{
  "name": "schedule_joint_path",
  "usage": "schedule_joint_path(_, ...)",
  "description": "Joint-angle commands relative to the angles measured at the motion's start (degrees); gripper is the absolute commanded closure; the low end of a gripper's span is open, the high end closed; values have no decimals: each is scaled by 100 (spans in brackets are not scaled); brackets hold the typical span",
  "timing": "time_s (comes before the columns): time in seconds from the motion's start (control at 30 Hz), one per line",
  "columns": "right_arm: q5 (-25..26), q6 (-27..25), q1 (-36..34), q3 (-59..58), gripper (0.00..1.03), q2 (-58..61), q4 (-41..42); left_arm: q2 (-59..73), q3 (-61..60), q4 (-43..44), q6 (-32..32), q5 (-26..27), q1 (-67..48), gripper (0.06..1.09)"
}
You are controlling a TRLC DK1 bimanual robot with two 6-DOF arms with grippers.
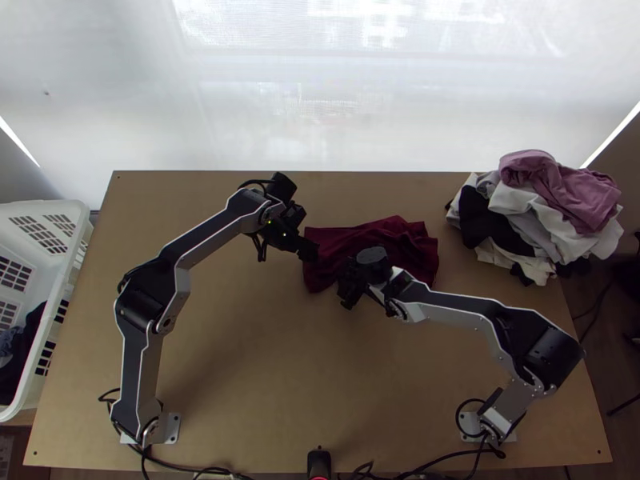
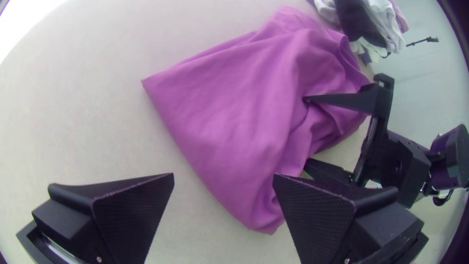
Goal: Fold the t-shirt
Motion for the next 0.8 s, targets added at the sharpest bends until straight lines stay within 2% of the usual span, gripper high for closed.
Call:
schedule_joint_path(0.0,83,2,-107,410,73,384,72,-112,-16,-80,8,4,-1,10)
schedule_joint_path(0.03,92,2,-89,410,89,358,98,-138,-25,-89,8,4,-1,10)
schedule_joint_path(0.07,118,2,-89,410,101,305,107,-164,-34,-106,8,4,8,10)
schedule_joint_path(0.23,294,265,-80,269,100,-257,177,-402,-78,-203,8,-23,43,10)
schedule_joint_path(0.37,505,283,-98,102,100,-961,177,-692,-130,-265,8,-23,148,10)
schedule_joint_path(0.77,1024,-227,-1030,339,100,-2613,177,-1729,-912,-353,-19,-216,438,10)
